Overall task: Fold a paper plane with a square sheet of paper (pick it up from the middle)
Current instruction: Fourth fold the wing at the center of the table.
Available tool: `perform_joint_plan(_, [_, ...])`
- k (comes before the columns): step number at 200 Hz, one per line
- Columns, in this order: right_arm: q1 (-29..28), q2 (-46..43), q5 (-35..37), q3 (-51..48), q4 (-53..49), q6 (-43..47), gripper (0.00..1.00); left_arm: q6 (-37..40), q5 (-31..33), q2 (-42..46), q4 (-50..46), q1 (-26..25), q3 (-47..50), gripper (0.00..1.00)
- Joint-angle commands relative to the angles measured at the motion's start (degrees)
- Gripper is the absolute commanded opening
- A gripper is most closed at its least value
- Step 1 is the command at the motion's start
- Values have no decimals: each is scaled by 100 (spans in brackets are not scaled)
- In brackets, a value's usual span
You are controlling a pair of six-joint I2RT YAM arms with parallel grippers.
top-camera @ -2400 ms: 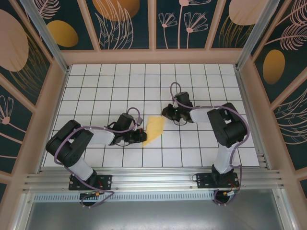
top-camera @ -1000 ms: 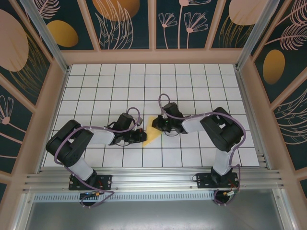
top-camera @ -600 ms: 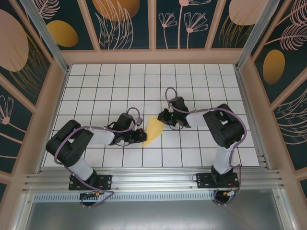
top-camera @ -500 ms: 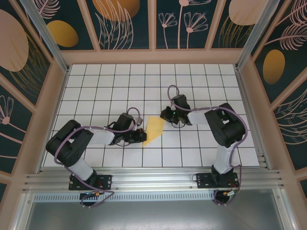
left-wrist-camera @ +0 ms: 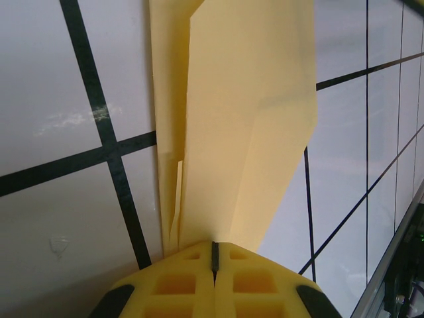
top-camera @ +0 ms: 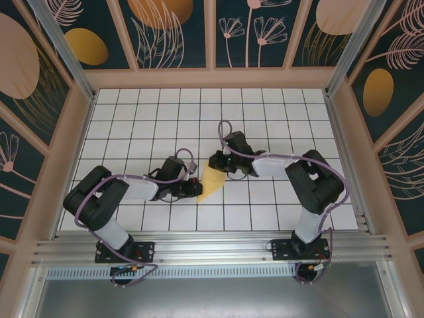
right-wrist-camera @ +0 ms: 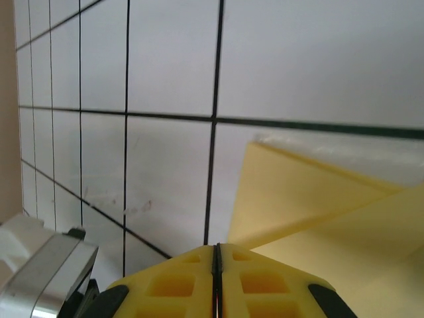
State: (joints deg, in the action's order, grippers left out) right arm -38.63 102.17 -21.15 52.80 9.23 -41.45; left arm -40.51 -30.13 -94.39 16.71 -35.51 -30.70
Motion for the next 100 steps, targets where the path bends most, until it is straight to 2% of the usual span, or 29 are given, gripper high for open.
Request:
perform_joint_plan(1, [-52,283,-53,-168,354,-285,11,225,877,-414,-1100,24,288,0])
perform_joint_plan(100, [-78,758,339,-613,322,-302,9,197,745,247,-1424,20,-69,0])
